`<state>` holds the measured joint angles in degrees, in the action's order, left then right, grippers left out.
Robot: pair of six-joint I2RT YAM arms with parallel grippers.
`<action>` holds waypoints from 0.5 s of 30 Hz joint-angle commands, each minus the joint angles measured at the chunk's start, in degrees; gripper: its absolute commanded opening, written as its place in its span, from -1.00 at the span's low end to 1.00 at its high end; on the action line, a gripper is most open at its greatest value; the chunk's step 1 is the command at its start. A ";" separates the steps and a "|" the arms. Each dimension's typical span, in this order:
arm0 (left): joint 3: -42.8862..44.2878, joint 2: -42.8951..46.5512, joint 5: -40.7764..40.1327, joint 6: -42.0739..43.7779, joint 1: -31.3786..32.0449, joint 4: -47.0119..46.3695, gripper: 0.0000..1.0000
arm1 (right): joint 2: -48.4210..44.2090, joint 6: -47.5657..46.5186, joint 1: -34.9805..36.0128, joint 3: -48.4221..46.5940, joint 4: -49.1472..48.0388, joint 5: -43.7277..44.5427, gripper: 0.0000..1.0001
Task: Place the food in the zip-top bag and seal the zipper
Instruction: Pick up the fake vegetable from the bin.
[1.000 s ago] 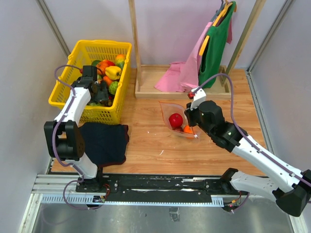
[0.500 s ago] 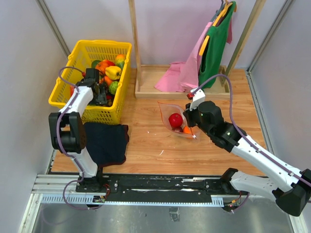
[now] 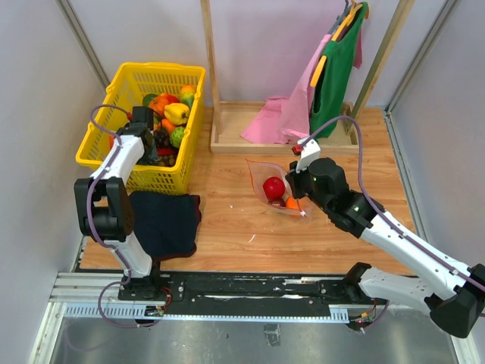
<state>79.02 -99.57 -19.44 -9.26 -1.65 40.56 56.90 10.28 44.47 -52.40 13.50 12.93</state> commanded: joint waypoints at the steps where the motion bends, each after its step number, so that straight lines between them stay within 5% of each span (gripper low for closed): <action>1: -0.34 6.45 5.88 -1.14 0.50 2.22 -0.58 | -0.36 0.57 -1.51 -0.31 -0.92 -0.18 -0.99; 15: -0.92 24.64 17.17 -1.45 0.95 -4.77 -0.80 | 0.01 1.37 -1.56 -0.54 -1.17 -1.02 -0.99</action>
<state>78.59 -78.81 -7.51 -10.35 -0.91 39.66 56.90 10.57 44.47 -52.40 13.50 12.80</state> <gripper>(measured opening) 0.411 0.014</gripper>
